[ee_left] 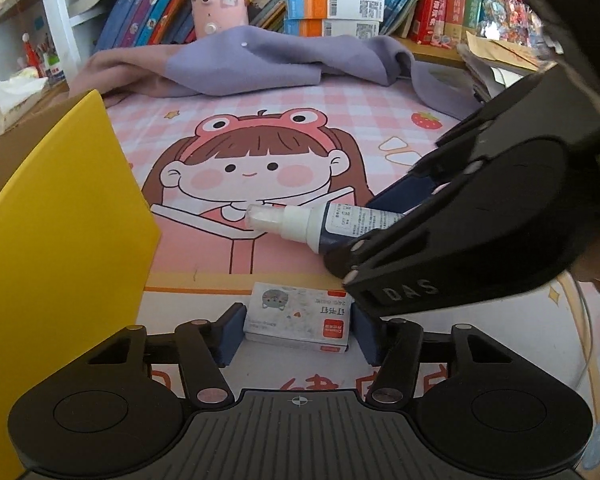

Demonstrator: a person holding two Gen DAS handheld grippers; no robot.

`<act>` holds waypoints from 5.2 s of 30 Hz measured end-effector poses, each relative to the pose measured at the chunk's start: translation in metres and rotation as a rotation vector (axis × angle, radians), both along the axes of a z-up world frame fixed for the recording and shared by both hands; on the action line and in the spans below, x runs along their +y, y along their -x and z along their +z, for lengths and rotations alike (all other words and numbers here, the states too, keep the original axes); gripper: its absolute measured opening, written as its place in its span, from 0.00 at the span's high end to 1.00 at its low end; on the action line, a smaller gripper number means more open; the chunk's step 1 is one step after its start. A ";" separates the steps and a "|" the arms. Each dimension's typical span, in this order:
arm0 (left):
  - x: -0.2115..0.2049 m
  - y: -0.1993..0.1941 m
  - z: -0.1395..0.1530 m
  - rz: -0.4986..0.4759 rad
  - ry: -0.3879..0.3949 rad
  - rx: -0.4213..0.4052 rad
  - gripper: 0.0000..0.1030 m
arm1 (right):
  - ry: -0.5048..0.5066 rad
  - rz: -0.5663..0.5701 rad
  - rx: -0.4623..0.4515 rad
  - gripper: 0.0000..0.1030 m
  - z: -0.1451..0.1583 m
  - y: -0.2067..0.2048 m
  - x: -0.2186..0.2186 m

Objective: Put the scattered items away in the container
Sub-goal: 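Close the left gripper on the medicine box while the right grips the spray bottle, then carry the medicine box and spray bottle with both grippers over the yellow box, then lower both grippers into the box and open them, releasing both items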

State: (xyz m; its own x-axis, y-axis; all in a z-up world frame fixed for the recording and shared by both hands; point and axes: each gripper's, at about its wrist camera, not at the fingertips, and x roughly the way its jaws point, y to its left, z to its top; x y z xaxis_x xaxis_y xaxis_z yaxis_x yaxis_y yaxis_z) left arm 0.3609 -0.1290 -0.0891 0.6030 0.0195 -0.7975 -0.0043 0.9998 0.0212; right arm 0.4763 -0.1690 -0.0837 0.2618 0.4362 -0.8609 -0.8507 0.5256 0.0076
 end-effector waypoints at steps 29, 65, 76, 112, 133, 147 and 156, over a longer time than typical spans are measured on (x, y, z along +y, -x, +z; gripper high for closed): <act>-0.002 0.066 0.059 -0.004 0.002 -0.115 0.47 | -0.127 -0.182 0.011 0.70 0.028 0.047 -0.045; 0.006 0.147 0.091 -0.162 0.066 -0.232 0.47 | -0.210 -0.343 -0.051 0.70 0.078 0.159 -0.081; 0.045 0.193 0.100 -0.219 0.090 -0.262 0.47 | -0.227 -0.433 -0.087 0.70 0.097 0.221 -0.059; 0.183 0.305 0.103 -0.123 0.118 -0.264 0.47 | -0.238 -0.379 -0.020 0.70 0.100 0.364 0.068; 0.229 0.259 0.116 0.018 0.071 -0.312 0.47 | -0.312 -0.230 -0.080 0.70 0.115 0.299 0.123; 0.235 0.157 0.125 0.013 0.042 -0.321 0.47 | -0.353 -0.222 -0.185 0.70 0.143 0.186 0.142; 0.239 0.080 0.095 -0.014 0.012 -0.170 0.47 | -0.203 -0.155 -0.130 0.70 0.108 0.108 0.180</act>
State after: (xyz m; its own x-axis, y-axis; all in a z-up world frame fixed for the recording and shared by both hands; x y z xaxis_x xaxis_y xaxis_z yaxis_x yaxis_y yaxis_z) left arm 0.2814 0.1104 0.0063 0.7295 0.0017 -0.6840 0.0068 0.9999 0.0098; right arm 0.3684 0.0105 0.0242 0.4414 0.5419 -0.7152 -0.7607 0.6487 0.0221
